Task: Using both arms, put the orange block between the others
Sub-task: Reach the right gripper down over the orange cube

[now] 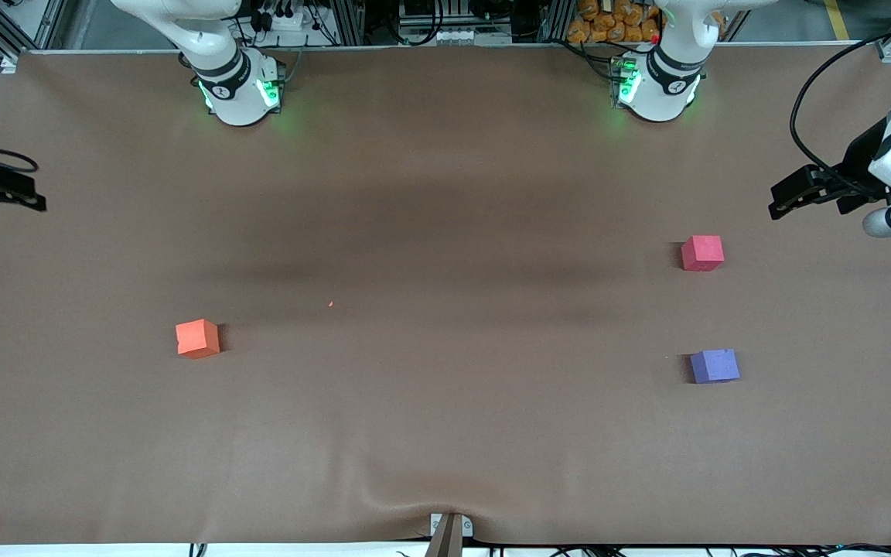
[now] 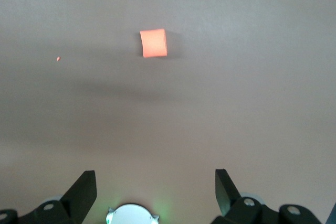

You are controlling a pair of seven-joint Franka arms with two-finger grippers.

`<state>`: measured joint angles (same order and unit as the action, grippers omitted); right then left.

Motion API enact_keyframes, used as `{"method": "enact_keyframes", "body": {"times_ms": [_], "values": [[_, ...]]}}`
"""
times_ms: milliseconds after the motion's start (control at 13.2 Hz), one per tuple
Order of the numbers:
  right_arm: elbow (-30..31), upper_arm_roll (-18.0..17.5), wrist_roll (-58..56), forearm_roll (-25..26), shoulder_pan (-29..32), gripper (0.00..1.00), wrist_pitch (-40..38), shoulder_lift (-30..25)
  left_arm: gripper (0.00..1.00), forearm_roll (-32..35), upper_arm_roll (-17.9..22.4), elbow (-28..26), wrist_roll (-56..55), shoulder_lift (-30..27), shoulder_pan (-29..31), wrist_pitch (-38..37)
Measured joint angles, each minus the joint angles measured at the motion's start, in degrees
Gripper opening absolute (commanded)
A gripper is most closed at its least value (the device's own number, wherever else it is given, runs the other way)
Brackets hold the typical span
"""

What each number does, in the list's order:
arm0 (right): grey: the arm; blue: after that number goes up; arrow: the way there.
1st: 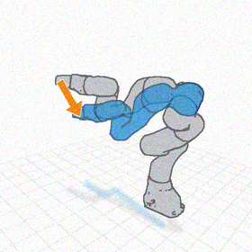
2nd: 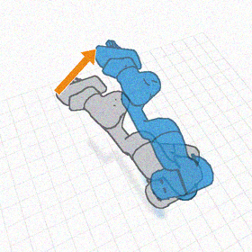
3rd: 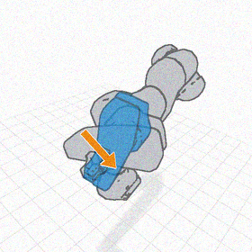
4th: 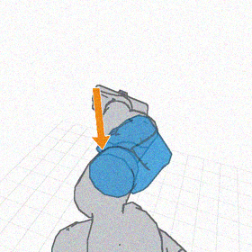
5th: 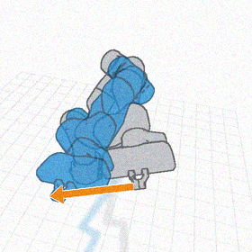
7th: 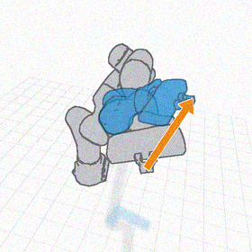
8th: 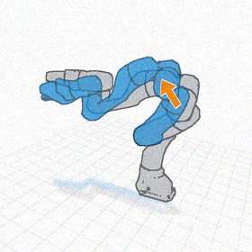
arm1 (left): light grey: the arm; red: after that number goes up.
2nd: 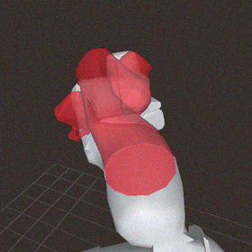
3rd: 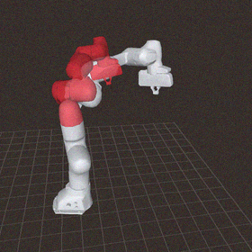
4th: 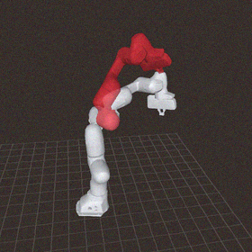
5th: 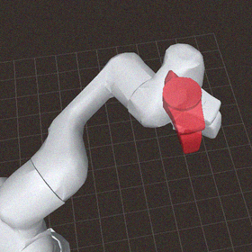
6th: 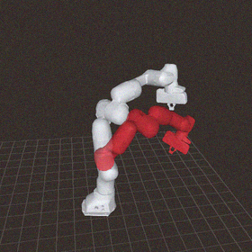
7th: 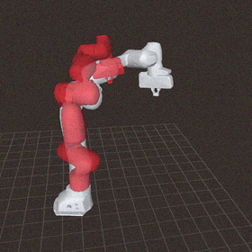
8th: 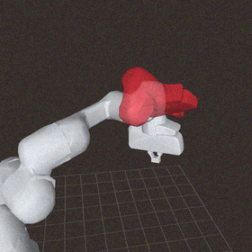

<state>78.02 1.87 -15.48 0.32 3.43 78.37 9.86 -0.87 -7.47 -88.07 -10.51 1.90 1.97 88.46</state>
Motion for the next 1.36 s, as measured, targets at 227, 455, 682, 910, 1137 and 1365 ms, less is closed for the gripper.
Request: {"method": "enact_keyframes", "body": {"times_ms": [227, 455, 682, 910, 1137, 1365], "values": [[0.88, -0.01, 0.01, 0.00, -1.36, 1.00, 5.54, 4.62, 1.00, 0.00, 0.04, 0.01, 0.00, 0.07, 0.18, 0.01], [1.23, 0.25, 0.01, 0.00, -1.31, 1.00, 10.47, 10.96, 1.00, 0.00, 0.07, -0.03, 0.00, 0.13, 0.20, 0.01], [1.45, 0.23, 0.00, -0.41, -1.39, 1.00, 16.27, 15.59, 1.00, -0.01, 0.20, 0.05, 0.00, 0.01, 0.34, 0.01], [4.05, 0.20, -0.02, -1.35, -1.45, 1.00, 22.36, 19.85, 1.00, -0.19, 0.25, 1.13, 0.00, -1.09, 0.93, 0.01], [5.20, 0.14, -0.08, -1.46, -1.87, 1.00, 24.73, 23.18, 1.00, -0.28, 0.30, 0.83, 0.00, -1.09, 1.10, -0.16], [5.58, -0.02, -0.09, -1.63, -2.92, 1.00, 29.12, 26.11, 1.00, -0.28, 0.32, 0.69, 0.00, -0.52, 1.13, -0.16]]}}
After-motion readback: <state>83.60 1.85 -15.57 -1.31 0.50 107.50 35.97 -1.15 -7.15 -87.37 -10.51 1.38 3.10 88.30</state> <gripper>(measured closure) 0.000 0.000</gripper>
